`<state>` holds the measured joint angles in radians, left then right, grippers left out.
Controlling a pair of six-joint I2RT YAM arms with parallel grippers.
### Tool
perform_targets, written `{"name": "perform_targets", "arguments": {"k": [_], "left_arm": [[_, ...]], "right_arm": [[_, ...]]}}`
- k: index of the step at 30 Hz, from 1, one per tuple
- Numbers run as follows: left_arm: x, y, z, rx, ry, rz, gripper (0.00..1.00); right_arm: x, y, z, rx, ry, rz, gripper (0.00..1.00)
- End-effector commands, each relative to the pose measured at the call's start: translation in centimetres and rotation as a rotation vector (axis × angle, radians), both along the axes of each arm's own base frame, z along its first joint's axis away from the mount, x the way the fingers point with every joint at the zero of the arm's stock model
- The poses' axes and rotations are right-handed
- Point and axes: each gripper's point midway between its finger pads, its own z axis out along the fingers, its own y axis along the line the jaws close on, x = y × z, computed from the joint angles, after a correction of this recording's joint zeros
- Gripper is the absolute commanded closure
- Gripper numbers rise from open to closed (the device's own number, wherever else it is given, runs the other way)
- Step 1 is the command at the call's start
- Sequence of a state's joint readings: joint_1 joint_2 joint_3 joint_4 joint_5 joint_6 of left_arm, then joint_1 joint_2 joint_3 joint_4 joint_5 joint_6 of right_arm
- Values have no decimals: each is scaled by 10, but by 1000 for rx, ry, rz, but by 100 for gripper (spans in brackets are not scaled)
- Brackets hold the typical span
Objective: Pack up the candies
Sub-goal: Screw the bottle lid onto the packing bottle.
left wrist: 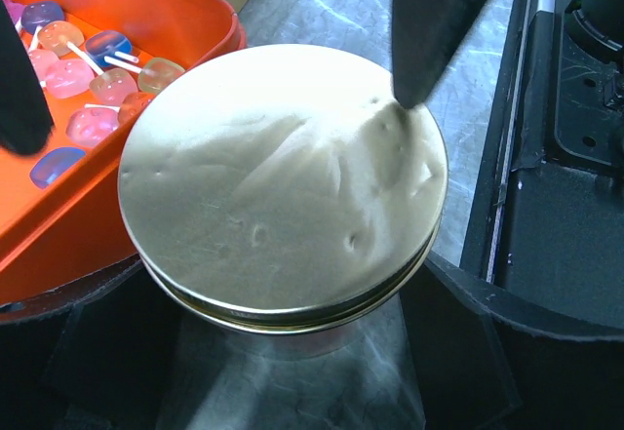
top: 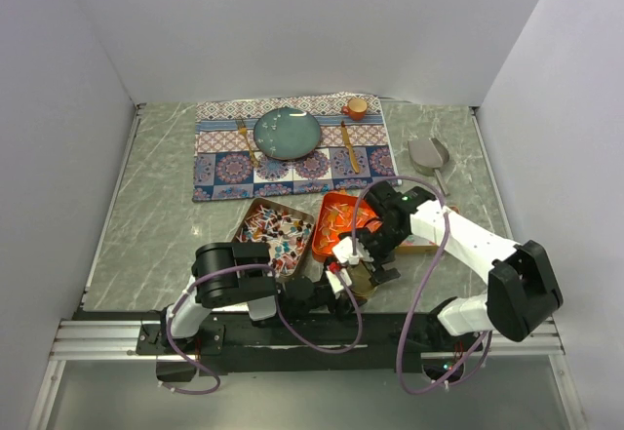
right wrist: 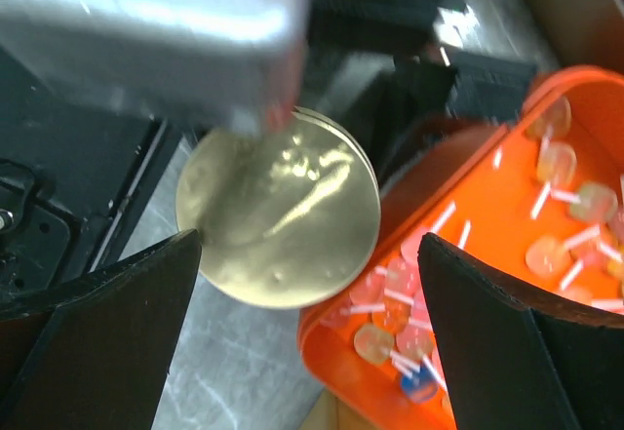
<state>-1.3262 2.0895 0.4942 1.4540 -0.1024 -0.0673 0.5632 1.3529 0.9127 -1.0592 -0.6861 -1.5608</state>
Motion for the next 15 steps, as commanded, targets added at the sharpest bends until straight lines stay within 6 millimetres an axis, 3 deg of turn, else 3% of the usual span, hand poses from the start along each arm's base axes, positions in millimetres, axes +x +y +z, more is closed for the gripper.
{"name": "perform_targets", "arguments": {"k": [1, 9, 15], "left_arm": [[-15, 27, -59, 209, 53, -23, 99], [-13, 29, -61, 220, 57, -2, 99], [-13, 30, -68, 247, 73, 6, 99]], "right_arm": [[-13, 11, 8, 43, 35, 67, 0], [-27, -4, -9, -21, 59, 79, 0], [-35, -26, -26, -108, 44, 52, 0]]}}
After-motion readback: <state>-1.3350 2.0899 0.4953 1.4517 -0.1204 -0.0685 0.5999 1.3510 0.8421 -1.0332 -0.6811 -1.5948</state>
